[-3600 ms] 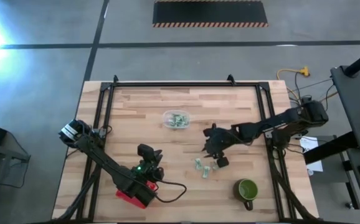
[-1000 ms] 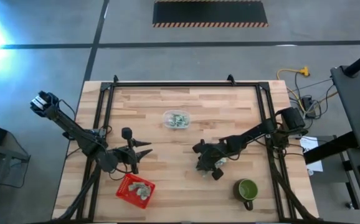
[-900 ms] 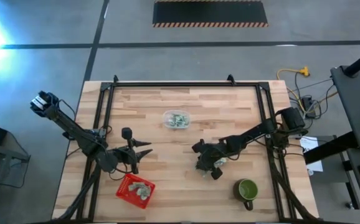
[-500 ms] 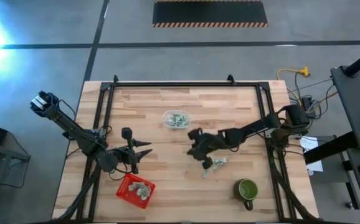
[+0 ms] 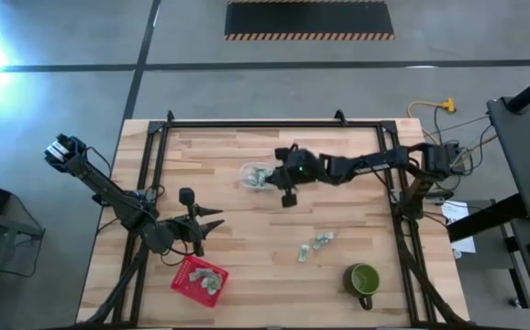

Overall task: Pick and place items into bin
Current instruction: Put the stevia packet into the transparent bin

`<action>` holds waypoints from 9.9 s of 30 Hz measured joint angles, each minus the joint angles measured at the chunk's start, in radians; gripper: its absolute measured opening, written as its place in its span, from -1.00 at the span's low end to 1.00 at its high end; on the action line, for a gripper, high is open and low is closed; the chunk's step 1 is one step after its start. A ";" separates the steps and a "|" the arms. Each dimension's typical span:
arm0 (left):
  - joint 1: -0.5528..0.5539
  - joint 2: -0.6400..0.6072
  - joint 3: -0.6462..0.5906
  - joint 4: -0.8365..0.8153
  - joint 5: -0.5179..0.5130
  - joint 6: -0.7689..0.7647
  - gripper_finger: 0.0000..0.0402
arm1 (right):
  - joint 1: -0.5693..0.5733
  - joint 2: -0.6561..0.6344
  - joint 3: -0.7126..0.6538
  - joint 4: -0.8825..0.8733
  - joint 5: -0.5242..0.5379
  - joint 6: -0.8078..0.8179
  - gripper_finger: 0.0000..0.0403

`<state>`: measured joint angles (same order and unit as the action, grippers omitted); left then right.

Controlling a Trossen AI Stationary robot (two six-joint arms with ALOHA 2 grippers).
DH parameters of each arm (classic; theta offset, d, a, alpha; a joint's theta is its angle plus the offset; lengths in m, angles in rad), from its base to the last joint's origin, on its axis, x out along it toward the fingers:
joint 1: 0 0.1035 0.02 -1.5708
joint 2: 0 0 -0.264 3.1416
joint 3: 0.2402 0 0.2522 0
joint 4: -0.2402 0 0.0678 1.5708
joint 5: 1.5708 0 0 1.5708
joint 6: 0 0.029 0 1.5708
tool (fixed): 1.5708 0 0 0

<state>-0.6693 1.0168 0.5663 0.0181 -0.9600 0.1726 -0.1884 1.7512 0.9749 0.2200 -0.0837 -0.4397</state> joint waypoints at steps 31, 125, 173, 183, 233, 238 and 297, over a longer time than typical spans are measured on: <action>-0.001 0.000 -0.002 0.000 -0.001 0.010 -0.45 | -0.067 0.077 0.033 0.046 -0.030 0.130 -0.52; 0.000 0.002 -0.008 -0.001 0.003 -0.008 -0.45 | 0.490 -0.002 -0.289 -0.011 -0.109 0.224 -0.09; 0.000 0.002 -0.009 0.001 0.003 -0.007 -0.45 | -0.104 -0.018 -0.050 0.092 -0.156 -0.007 -0.96; 0.001 0.002 -0.009 0.001 0.003 -0.002 -0.45 | -0.114 0.114 -0.001 0.149 -0.153 -0.030 -0.96; 0.001 0.002 -0.010 0.000 0.003 -0.008 -0.45 | 0.016 -0.101 -0.098 -0.548 -0.523 0.150 -0.34; 0.001 0.002 -0.010 0.000 0.003 -0.008 -0.45 | 0.070 -0.102 -0.167 -0.555 -0.522 0.222 -0.39; 0.002 0.002 -0.011 0.001 0.007 -0.012 -0.45 | 0.557 -0.266 -0.335 -0.475 0.192 0.590 -0.45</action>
<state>-0.6678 1.0187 0.5556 0.0195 -0.9530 0.1604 0.3683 1.4855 0.6396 -0.2546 0.1081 0.1498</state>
